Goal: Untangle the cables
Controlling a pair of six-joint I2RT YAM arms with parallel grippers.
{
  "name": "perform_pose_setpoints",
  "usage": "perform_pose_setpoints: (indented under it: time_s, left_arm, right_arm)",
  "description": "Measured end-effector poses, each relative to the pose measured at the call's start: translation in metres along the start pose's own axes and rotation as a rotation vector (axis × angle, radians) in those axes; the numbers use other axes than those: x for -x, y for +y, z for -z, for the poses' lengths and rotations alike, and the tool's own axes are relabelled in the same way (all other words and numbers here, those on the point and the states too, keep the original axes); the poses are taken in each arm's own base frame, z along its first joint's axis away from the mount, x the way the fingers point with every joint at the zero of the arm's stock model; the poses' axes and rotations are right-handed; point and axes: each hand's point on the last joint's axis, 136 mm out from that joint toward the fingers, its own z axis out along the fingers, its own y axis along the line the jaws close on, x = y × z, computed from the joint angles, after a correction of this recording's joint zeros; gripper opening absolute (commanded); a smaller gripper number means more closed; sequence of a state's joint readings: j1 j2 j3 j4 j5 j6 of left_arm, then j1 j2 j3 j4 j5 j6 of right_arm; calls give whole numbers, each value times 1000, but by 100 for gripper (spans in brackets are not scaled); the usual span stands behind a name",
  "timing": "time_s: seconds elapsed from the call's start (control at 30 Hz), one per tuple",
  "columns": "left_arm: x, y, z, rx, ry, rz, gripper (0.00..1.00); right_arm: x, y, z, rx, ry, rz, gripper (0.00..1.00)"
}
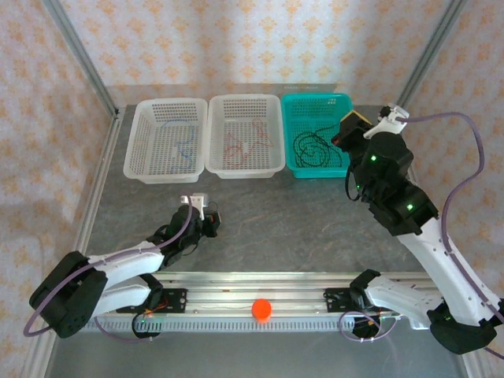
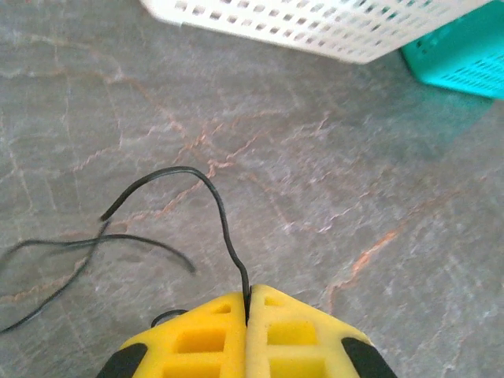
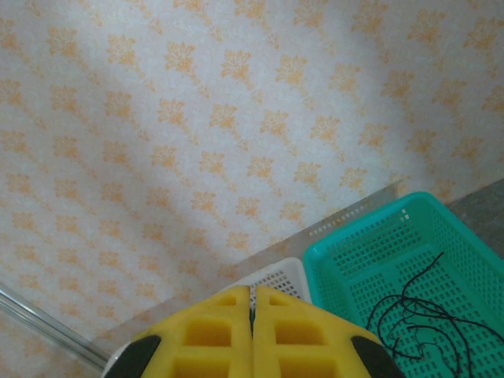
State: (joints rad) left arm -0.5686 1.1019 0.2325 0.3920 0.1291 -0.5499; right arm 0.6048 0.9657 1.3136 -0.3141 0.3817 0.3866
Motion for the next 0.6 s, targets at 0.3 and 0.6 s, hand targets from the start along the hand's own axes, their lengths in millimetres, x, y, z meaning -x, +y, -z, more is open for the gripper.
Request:
perform_pose_setpoints:
  time_s: [0.3, 0.6]
  left_arm:
    - [74, -29, 48, -25, -212, 18, 0]
    - [158, -30, 127, 117, -460, 70, 0]
  right_arm:
    - [-68, 38, -40, 147, 215, 92, 0]
    - [-172, 94, -99, 309, 463, 123, 0]
